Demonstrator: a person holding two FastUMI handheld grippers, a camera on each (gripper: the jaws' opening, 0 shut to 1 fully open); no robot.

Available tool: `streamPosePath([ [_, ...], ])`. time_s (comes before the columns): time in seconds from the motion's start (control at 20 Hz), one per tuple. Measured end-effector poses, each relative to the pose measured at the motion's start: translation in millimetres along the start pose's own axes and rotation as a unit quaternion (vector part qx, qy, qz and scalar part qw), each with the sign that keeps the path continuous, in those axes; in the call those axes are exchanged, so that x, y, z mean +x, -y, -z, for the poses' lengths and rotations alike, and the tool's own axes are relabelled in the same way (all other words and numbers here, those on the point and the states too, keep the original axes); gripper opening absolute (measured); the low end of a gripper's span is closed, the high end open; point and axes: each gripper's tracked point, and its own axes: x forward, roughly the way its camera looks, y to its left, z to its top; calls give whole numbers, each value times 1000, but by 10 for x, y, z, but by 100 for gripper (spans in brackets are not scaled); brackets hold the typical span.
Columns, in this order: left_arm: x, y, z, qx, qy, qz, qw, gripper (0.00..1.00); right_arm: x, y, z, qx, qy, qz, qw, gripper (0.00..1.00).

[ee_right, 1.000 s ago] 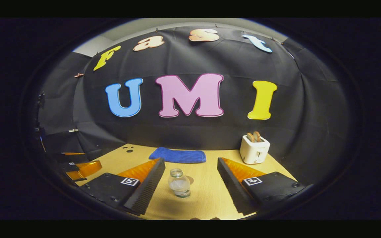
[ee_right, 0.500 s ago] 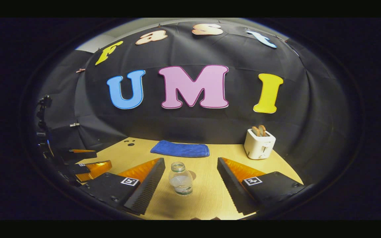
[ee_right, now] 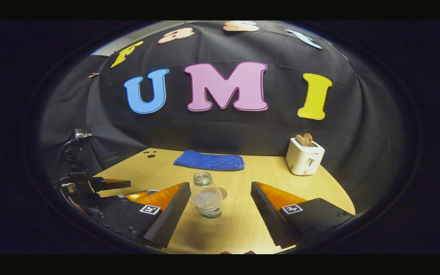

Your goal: Open the teacup lid with one hand, grasp the water bottle and pour water into the teacup with the other hand; after pouring, place the water bottle on the coaster and then close the teacup lid.

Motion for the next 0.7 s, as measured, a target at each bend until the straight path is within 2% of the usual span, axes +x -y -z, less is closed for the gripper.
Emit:
streamPosePath([
  [0.2, 195, 50, 116, 17, 4, 9, 1000, 77, 30, -124, 266, 1, -17, -8, 1000, 98],
  [0.25, 230, 79, 164, 16, 2, 14, 1000, 62, 26, -153, 332, 0, -23, -11, 1000, 98],
  [0.3, 249, 85, 213, 16, 0, 14, 1000, 70, 25, -176, 393, -2, -27, -12, 1000, 98],
  [0.55, 311, 54, 300, 12, -1, 8, 1000, 69, -6, -272, 507, -3, -32, -20, 999, 98],
  [0.6, 318, 40, 303, 9, -2, 7, 1000, 60, -13, -275, 531, -3, -35, -20, 999, 98],
  [0.7, 327, 30, 320, 8, -2, 10, 1000, 61, -5, -285, 552, 0, -37, -19, 999, 98],
])
